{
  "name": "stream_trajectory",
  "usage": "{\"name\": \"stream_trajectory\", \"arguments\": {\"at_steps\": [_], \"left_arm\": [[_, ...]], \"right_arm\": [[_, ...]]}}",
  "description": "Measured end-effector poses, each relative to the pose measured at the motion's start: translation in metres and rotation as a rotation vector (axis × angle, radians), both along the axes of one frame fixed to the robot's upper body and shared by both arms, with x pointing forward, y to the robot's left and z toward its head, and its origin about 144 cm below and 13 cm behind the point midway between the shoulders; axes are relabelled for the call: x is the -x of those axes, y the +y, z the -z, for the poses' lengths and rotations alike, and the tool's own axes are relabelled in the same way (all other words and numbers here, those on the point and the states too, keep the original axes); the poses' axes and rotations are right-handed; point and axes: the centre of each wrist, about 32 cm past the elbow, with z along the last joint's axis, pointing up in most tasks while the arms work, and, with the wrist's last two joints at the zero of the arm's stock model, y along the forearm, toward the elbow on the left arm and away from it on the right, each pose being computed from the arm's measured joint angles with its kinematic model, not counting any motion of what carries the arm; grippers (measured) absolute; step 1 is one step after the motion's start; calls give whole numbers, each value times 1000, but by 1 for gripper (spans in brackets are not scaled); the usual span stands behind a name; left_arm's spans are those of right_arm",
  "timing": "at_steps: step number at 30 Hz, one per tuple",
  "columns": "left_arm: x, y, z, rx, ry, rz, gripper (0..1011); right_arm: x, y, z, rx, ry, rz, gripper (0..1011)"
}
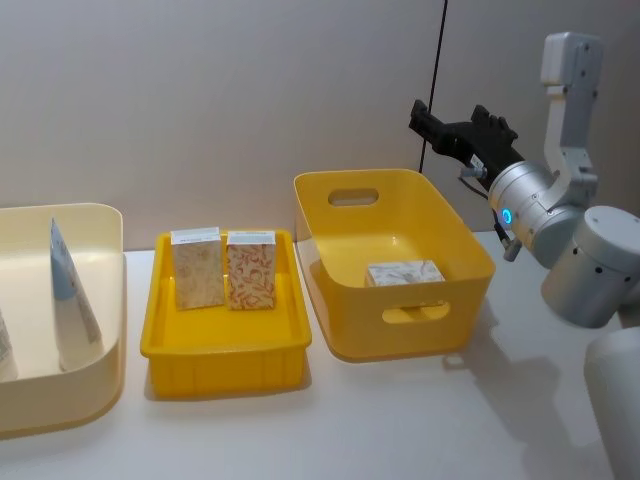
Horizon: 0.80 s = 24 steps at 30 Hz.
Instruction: Bimanual collaborative sorting of washing and personal care products
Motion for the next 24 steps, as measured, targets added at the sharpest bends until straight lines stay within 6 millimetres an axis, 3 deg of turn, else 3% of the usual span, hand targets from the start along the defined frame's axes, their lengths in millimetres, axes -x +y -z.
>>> {"name": "stream_trajectory", "arguments": {"at_steps": [14,24], "left_arm": [[1,1,-4,-24,-18,-13,283],[3,3,-21,-80,-97,-46,236]], "right_arm": [[0,0,0,0,0,0,1001],[0,0,0,0,0,0,1001]]}}
